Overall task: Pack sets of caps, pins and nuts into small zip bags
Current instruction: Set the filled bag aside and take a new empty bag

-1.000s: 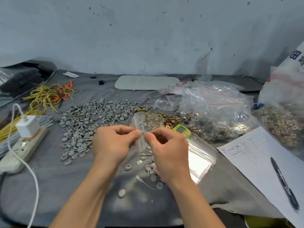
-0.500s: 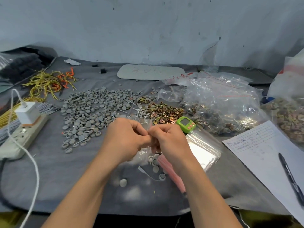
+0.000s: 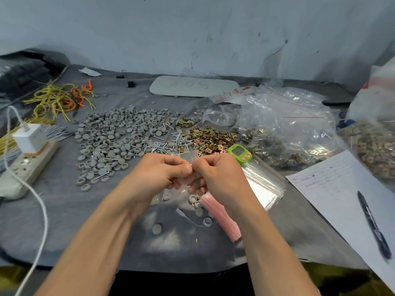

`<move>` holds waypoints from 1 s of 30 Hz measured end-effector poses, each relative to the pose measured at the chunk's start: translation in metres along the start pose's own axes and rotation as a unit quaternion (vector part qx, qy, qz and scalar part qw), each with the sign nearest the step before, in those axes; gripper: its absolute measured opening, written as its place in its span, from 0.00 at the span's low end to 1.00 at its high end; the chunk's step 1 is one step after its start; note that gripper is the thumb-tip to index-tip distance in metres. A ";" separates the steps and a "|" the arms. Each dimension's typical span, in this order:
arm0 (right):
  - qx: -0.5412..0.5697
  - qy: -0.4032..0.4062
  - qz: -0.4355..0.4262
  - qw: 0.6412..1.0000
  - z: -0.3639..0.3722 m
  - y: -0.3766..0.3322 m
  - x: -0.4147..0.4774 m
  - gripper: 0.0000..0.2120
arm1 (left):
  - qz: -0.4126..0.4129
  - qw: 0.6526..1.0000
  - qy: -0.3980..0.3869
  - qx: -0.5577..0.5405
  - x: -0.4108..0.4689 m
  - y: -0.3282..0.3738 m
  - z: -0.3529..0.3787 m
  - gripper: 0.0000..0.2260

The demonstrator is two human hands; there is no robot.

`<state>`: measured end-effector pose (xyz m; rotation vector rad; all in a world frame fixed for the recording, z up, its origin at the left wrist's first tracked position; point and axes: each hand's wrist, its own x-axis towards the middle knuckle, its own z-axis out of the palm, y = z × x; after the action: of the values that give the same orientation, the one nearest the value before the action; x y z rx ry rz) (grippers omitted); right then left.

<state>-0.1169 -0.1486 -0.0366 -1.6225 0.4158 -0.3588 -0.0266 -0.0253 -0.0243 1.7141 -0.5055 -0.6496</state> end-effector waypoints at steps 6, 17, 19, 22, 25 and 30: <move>0.010 0.020 0.017 1.000 -0.002 0.011 -0.009 0.14 | 0.042 0.995 0.067 0.059 0.003 -0.009 0.012 0.06; -0.210 0.141 -0.043 0.967 0.046 0.009 0.007 0.20 | 0.101 0.901 0.238 0.348 -0.005 -0.014 0.009 0.09; -0.251 0.149 -0.036 0.956 0.055 0.010 0.010 0.16 | 0.115 0.842 0.287 0.442 -0.010 -0.015 0.005 0.07; -0.290 0.174 -0.017 0.941 0.063 0.010 0.011 0.13 | 0.117 0.779 0.348 0.508 -0.011 -0.009 -0.015 0.05; -0.291 0.163 -0.008 0.943 0.071 0.008 0.013 0.13 | 0.176 0.752 0.375 0.512 -0.013 -0.004 -0.027 0.06; -0.198 0.201 -0.022 0.959 0.069 0.008 0.019 0.18 | 0.111 0.751 0.305 0.576 -0.016 -0.008 -0.021 0.17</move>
<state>-0.0682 -0.0972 -0.0512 -1.9521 0.7997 -0.6775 -0.0250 0.0021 -0.0256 2.7788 -0.6674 0.5996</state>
